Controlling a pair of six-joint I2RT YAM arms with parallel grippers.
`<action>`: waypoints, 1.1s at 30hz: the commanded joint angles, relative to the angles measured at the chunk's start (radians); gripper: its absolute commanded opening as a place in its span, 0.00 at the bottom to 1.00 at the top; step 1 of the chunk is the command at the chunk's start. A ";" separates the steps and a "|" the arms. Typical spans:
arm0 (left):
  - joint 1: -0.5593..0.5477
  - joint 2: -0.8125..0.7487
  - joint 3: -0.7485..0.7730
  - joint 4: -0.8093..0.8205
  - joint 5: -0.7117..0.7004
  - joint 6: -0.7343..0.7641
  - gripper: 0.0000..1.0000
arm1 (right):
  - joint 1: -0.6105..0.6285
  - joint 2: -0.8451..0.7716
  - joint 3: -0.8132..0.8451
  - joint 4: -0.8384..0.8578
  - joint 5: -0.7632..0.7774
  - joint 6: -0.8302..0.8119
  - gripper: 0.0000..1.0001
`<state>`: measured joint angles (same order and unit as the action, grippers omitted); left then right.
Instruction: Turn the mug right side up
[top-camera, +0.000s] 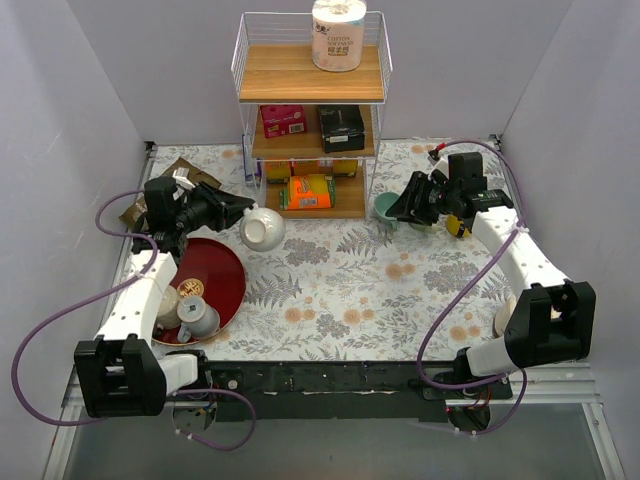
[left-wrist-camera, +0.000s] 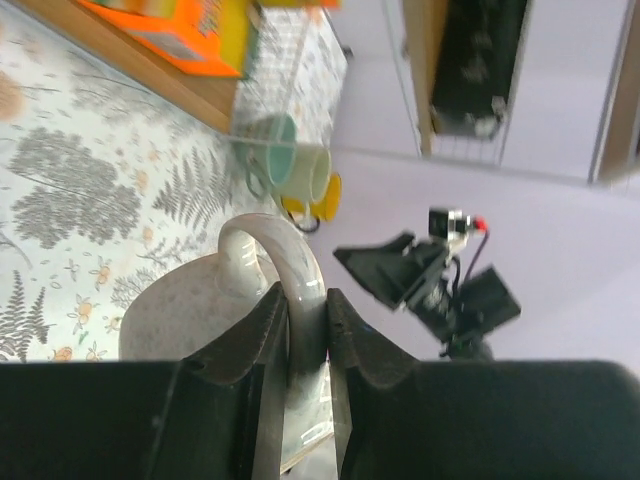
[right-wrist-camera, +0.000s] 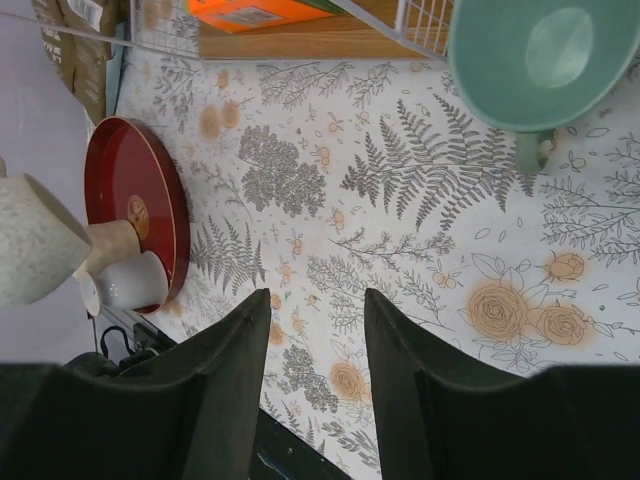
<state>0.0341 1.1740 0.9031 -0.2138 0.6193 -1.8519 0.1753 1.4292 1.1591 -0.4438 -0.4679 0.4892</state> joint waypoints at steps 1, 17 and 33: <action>-0.052 -0.031 0.026 0.192 0.239 0.078 0.00 | 0.035 -0.033 0.092 -0.015 -0.048 -0.029 0.50; -0.381 0.044 0.151 0.341 0.370 0.335 0.00 | 0.231 -0.036 0.212 -0.115 -0.028 -0.005 0.50; -0.569 0.110 0.241 0.064 0.590 0.682 0.00 | 0.269 -0.090 0.249 -0.083 -0.183 0.124 0.51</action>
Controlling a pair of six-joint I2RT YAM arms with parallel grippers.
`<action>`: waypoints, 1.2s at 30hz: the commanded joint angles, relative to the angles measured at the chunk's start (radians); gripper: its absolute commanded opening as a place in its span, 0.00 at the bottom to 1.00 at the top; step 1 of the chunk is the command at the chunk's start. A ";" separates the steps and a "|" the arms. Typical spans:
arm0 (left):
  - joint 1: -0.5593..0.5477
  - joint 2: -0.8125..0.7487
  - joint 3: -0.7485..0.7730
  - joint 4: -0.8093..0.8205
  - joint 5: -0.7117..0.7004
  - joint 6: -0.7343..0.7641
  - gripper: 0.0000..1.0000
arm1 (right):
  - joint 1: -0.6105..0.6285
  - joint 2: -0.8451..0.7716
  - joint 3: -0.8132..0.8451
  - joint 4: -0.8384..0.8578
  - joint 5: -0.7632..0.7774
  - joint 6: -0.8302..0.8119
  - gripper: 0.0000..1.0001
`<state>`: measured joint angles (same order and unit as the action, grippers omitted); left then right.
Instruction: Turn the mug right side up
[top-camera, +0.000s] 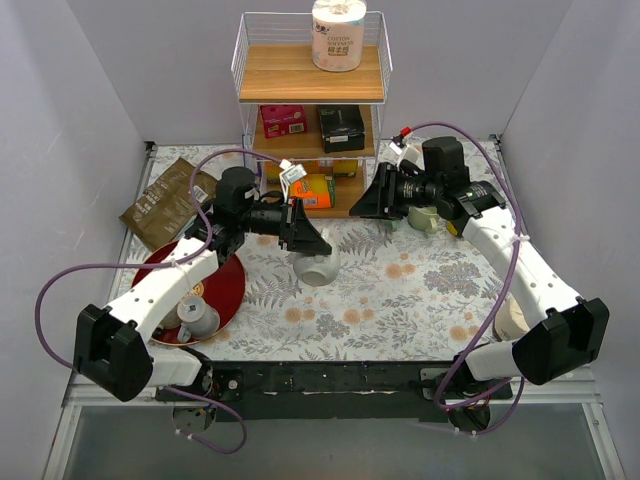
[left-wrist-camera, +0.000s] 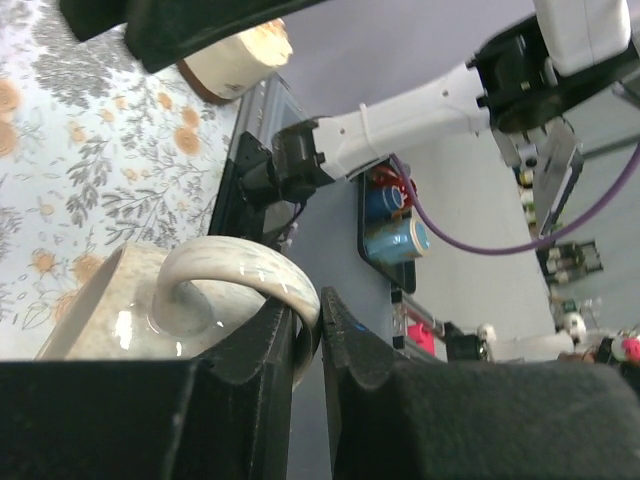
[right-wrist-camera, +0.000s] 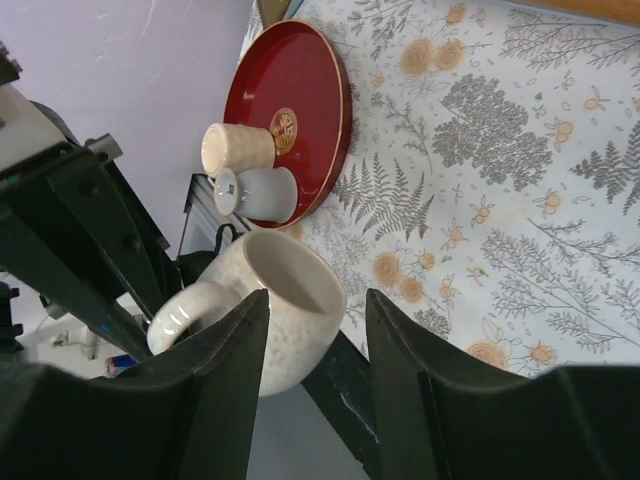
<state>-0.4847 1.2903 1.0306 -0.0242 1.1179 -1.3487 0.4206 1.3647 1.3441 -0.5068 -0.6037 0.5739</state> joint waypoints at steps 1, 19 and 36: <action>-0.060 0.004 0.126 -0.160 0.080 0.206 0.00 | 0.032 -0.023 0.073 -0.039 -0.032 0.038 0.52; -0.226 0.107 0.212 -0.315 -0.494 0.321 0.00 | 0.162 0.007 0.106 -0.220 0.277 0.101 0.59; -0.241 0.046 0.160 -0.214 -0.521 0.290 0.00 | 0.201 0.008 -0.036 -0.127 0.262 0.158 0.59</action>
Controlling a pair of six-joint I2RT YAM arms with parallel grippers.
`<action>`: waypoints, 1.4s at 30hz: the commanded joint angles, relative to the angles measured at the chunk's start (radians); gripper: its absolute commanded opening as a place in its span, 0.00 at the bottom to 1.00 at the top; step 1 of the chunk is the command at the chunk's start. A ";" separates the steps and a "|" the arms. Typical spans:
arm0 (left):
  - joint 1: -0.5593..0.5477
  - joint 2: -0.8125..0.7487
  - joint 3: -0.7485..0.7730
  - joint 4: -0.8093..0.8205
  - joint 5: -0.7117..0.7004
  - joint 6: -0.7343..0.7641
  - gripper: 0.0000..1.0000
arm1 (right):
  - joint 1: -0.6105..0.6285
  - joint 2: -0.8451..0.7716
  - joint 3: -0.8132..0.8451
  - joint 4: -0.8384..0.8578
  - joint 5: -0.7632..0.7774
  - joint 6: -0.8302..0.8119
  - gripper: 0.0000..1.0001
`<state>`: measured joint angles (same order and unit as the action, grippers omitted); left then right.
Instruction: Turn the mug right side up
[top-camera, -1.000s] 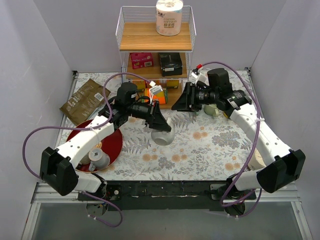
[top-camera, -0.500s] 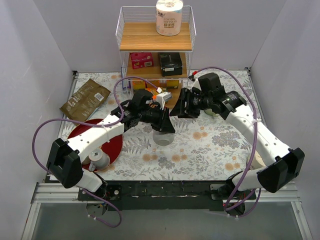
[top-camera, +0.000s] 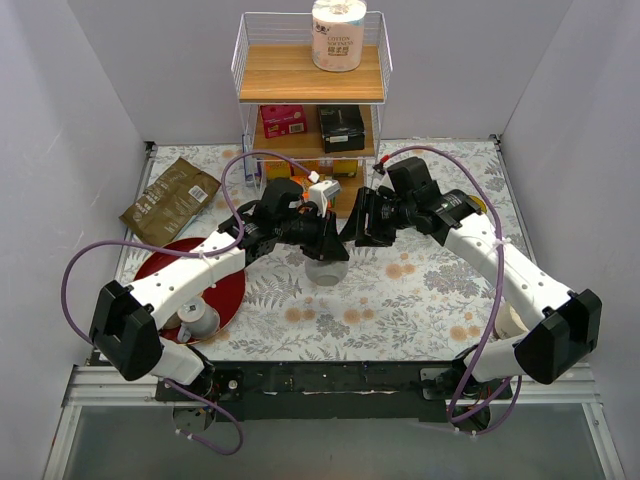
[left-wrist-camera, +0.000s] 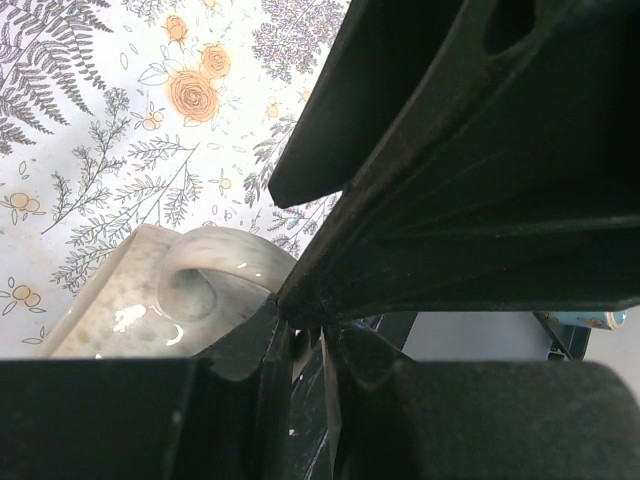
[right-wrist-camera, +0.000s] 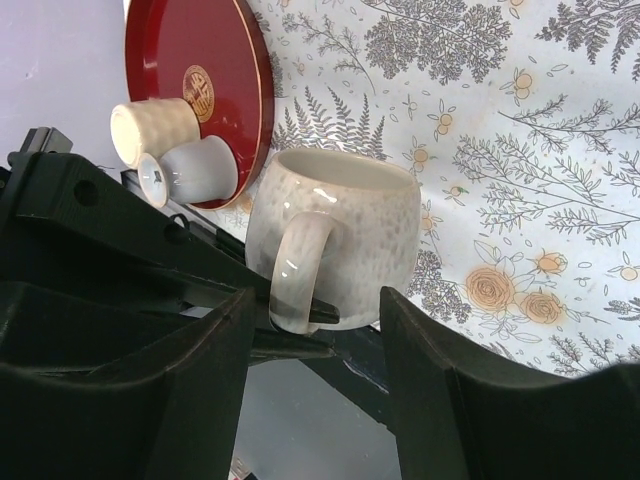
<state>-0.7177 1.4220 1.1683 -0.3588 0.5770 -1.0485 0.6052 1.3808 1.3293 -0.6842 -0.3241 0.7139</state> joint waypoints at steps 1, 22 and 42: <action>-0.009 -0.087 0.021 0.124 0.021 -0.011 0.00 | 0.018 -0.003 -0.025 0.057 -0.026 0.024 0.59; -0.026 -0.060 0.045 0.126 0.093 0.082 0.00 | 0.034 0.081 -0.068 0.158 -0.181 0.085 0.53; -0.028 -0.158 -0.052 0.190 0.158 0.163 0.00 | 0.010 0.087 -0.067 0.227 -0.231 0.194 0.52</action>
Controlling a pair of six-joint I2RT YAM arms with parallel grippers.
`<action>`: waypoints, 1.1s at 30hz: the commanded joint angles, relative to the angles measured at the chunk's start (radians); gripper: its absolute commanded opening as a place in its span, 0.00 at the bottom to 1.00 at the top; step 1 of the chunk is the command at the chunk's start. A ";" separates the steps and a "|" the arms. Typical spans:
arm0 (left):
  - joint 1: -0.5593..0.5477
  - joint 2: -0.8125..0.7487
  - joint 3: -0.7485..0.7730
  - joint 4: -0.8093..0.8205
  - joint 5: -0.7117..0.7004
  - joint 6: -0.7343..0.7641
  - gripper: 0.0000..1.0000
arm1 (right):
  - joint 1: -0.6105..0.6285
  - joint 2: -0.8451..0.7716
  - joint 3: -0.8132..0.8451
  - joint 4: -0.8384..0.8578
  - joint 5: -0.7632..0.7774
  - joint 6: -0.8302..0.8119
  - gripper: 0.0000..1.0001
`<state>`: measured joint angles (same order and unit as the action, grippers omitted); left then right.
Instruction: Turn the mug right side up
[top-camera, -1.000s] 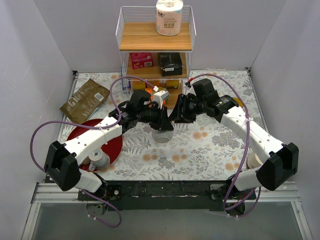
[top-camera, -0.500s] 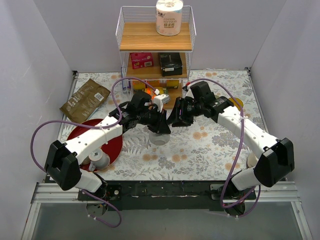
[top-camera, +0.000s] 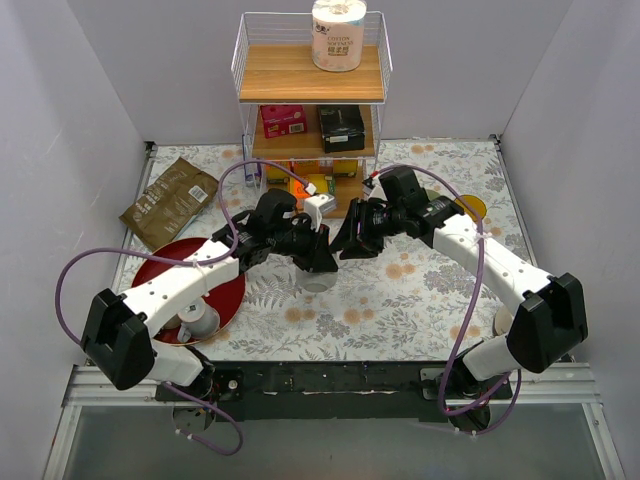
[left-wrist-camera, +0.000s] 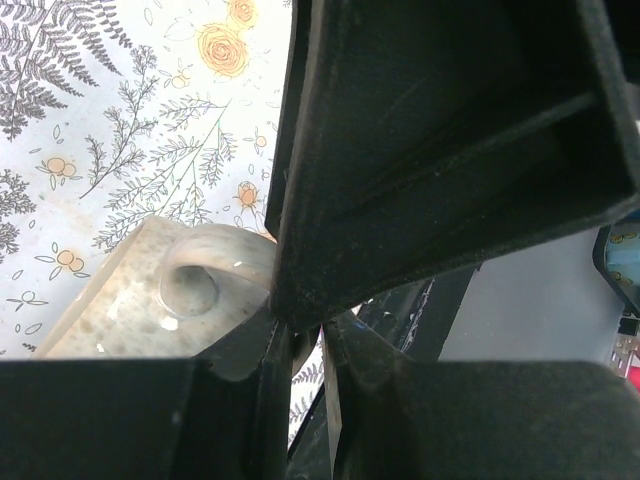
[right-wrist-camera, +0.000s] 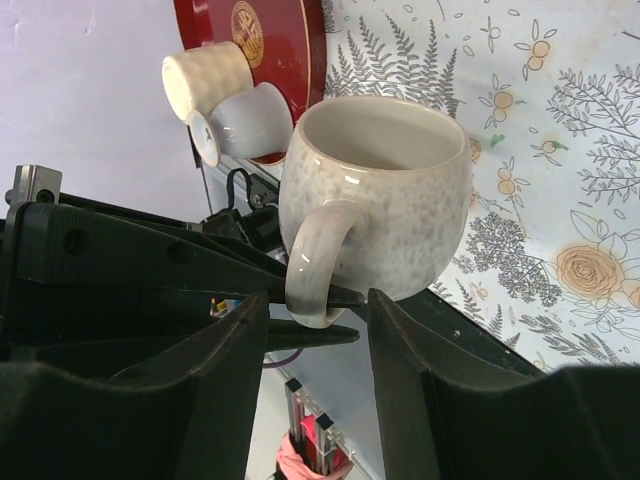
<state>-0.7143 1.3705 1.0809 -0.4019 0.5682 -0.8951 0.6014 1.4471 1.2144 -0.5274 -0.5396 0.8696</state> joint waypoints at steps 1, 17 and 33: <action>-0.031 -0.109 0.034 0.232 0.170 0.010 0.00 | 0.011 0.018 0.047 0.069 -0.011 0.043 0.52; -0.031 -0.142 0.016 0.215 0.124 0.007 0.00 | -0.111 -0.139 0.047 0.096 0.001 0.100 0.52; -0.033 -0.051 0.103 0.176 0.075 0.038 0.00 | -0.061 -0.053 0.203 -0.178 0.096 -0.124 0.49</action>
<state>-0.7479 1.3163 1.0977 -0.2699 0.6556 -0.8856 0.5091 1.3556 1.3781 -0.6193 -0.5026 0.8215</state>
